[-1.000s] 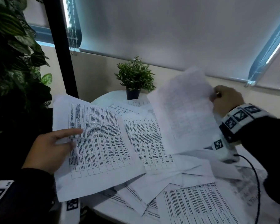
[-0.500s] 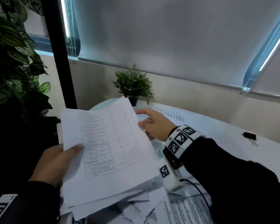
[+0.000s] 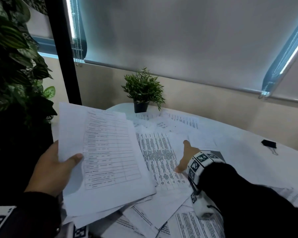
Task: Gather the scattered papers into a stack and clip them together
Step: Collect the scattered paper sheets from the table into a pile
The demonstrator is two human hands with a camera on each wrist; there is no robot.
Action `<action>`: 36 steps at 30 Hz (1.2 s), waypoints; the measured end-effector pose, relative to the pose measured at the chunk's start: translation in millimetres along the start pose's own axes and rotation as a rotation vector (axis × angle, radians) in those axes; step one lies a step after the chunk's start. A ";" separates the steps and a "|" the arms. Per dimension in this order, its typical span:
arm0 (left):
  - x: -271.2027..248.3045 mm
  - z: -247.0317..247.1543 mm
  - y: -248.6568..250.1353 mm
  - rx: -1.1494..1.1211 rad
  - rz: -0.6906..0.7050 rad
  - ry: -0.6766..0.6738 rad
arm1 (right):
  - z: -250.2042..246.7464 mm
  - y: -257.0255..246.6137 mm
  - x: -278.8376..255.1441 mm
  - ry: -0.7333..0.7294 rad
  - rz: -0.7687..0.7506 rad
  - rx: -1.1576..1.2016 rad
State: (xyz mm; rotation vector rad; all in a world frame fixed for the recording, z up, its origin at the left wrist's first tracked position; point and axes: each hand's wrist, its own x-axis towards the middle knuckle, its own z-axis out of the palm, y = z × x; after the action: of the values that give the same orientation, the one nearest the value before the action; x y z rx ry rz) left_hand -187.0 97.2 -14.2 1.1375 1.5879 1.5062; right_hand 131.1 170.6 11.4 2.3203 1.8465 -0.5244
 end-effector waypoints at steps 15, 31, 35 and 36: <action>8.5 -18.5 -2.5 0.112 0.211 0.128 | 14.8 -17.0 -5.7 -0.018 -0.002 0.017; -7.3 -13.4 13.9 0.211 0.001 -0.068 | 27.7 -30.7 -15.4 0.119 0.055 0.075; -8.3 -13.2 14.0 0.172 -0.074 -0.039 | 22.9 -20.1 -17.8 0.121 -0.008 0.182; -8.2 -12.6 13.0 0.171 -0.094 -0.038 | 18.6 -19.5 -15.4 0.146 -0.003 0.160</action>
State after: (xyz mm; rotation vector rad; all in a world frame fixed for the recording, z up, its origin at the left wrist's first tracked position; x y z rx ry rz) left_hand -193.1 83.9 -0.7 1.1599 1.7459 1.3010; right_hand 105.9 155.4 1.7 2.5209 1.9378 -0.5350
